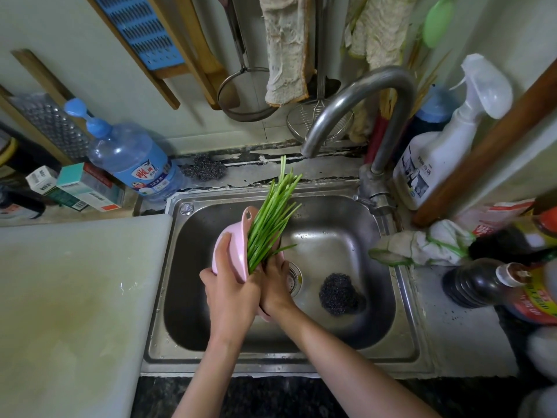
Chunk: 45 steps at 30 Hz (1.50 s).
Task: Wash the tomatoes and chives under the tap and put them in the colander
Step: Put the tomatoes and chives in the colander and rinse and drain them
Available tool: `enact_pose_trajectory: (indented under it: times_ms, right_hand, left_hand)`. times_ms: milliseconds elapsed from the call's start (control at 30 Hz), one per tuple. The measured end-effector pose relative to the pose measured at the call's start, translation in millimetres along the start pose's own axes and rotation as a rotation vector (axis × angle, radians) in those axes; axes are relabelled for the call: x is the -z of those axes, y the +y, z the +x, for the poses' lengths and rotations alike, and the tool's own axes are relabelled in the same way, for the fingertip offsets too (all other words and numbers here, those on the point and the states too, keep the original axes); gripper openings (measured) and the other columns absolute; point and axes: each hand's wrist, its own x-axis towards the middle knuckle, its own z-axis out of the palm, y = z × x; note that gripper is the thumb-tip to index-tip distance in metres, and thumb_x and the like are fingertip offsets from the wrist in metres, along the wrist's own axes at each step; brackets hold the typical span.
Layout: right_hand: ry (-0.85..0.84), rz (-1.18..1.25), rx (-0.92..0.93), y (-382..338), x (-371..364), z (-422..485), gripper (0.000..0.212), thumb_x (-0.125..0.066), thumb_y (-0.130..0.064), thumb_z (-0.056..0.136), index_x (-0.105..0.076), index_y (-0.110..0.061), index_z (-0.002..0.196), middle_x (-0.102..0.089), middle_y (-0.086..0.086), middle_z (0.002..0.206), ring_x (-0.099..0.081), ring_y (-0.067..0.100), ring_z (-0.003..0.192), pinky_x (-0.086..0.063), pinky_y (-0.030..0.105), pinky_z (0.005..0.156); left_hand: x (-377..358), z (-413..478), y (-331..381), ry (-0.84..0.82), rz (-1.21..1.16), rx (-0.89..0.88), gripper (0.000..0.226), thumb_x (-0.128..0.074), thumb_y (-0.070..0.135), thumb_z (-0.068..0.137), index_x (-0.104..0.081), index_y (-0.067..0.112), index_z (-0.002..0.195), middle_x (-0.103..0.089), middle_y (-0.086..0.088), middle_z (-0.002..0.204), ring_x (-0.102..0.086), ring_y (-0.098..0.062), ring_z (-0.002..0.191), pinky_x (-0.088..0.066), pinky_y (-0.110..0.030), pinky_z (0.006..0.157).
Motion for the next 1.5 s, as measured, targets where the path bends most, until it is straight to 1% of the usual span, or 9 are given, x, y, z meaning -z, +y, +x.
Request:
enact_pose_trajectory:
  times_ms: [200,400,800,967,1100,1233,1367,1433,1500]
  right_hand:
    - [-0.027,0.045,0.026,-3,0,-4,0.063,-0.034,-0.044,0.089,-0.027,-0.014,0.143,-0.028,0.014,0.149,-0.014,0.034,0.139,-0.016,0.048,0.116]
    - [-0.017,0.048,0.042,-5,1,-7,0.073,-0.027,-0.051,0.077,-0.031,-0.014,0.14,-0.033,0.015,0.141,-0.023,0.033,0.134,-0.023,0.048,0.113]
    - [-0.119,0.001,0.042,6,9,-14,0.074,-0.024,-0.048,0.077,-0.027,-0.013,0.143,-0.029,0.013,0.148,-0.015,0.035,0.139,-0.018,0.048,0.114]
    - [-0.118,-0.16,0.023,9,11,-19,0.074,-0.025,-0.052,0.088,-0.023,-0.007,0.145,-0.023,0.015,0.153,-0.01,0.035,0.142,-0.013,0.046,0.116]
    - [-0.123,-0.243,0.045,1,15,-25,0.08,-0.037,-0.05,0.095,0.002,-0.008,0.151,-0.004,0.011,0.159,0.009,0.033,0.145,-0.004,0.046,0.118]
    - [-0.133,-0.436,0.093,-19,23,-27,0.091,-0.043,-0.062,0.087,-0.006,-0.007,0.15,-0.007,0.011,0.158,0.01,0.034,0.145,-0.011,0.048,0.117]
    - [-0.137,-0.482,0.312,-37,31,-29,0.073,-0.055,-0.053,0.083,-0.031,-0.02,0.143,-0.036,0.003,0.148,-0.027,0.024,0.14,-0.03,0.038,0.112]
    - [-0.056,-0.375,0.351,-48,32,-31,0.053,-0.059,-0.045,0.084,-0.047,-0.021,0.129,-0.055,0.0,0.13,-0.05,0.019,0.122,-0.042,0.031,0.1]
    - [0.071,-0.282,0.338,-57,30,-33,0.05,-0.061,-0.039,0.087,-0.048,-0.016,0.13,-0.061,0.001,0.119,-0.058,0.013,0.106,-0.045,0.023,0.092]
  left_hand:
    - [2,-3,0,0.028,0.011,-0.006,0.073,-0.064,0.027,0.082,-0.024,0.053,0.136,-0.036,-0.006,0.113,-0.052,-0.031,0.095,-0.044,-0.034,0.085]
    - [2,-11,5,0.066,0.028,-0.023,0.073,-0.064,0.025,0.082,-0.024,0.052,0.137,-0.036,-0.006,0.111,-0.051,-0.03,0.093,-0.045,-0.034,0.082]
    - [-3,-22,1,0.089,0.013,0.024,0.071,-0.066,0.029,0.081,-0.027,0.052,0.135,-0.036,-0.004,0.108,-0.052,-0.026,0.089,-0.045,-0.033,0.078]
    - [-1,-19,-11,0.089,-0.125,0.061,0.068,-0.066,0.022,0.083,-0.031,0.048,0.135,-0.041,-0.006,0.115,-0.049,-0.008,0.086,-0.047,-0.036,0.087]
    - [5,-11,-27,0.055,-0.371,0.099,0.072,-0.068,0.024,0.071,-0.037,0.042,0.133,-0.053,-0.008,0.123,-0.056,-0.024,0.111,-0.048,-0.045,0.098]
    - [19,-6,-44,0.033,-0.653,0.209,0.054,-0.057,0.007,0.088,-0.041,0.034,0.133,-0.062,-0.004,0.12,-0.061,-0.027,0.109,-0.047,-0.057,0.095]
    - [43,1,-70,-0.002,-0.846,0.3,0.049,-0.059,0.017,0.086,-0.044,0.036,0.129,-0.064,-0.003,0.119,-0.064,-0.032,0.102,-0.049,-0.066,0.083]
    - [56,8,-85,-0.048,-0.932,0.344,0.06,-0.064,0.025,0.078,-0.045,0.035,0.133,-0.062,-0.008,0.127,-0.062,-0.037,0.108,-0.049,-0.067,0.08]
    - [73,13,-97,-0.073,-0.999,0.353,0.056,-0.061,0.024,0.083,-0.044,0.032,0.136,-0.06,-0.009,0.131,-0.06,-0.039,0.112,-0.051,-0.065,0.078]
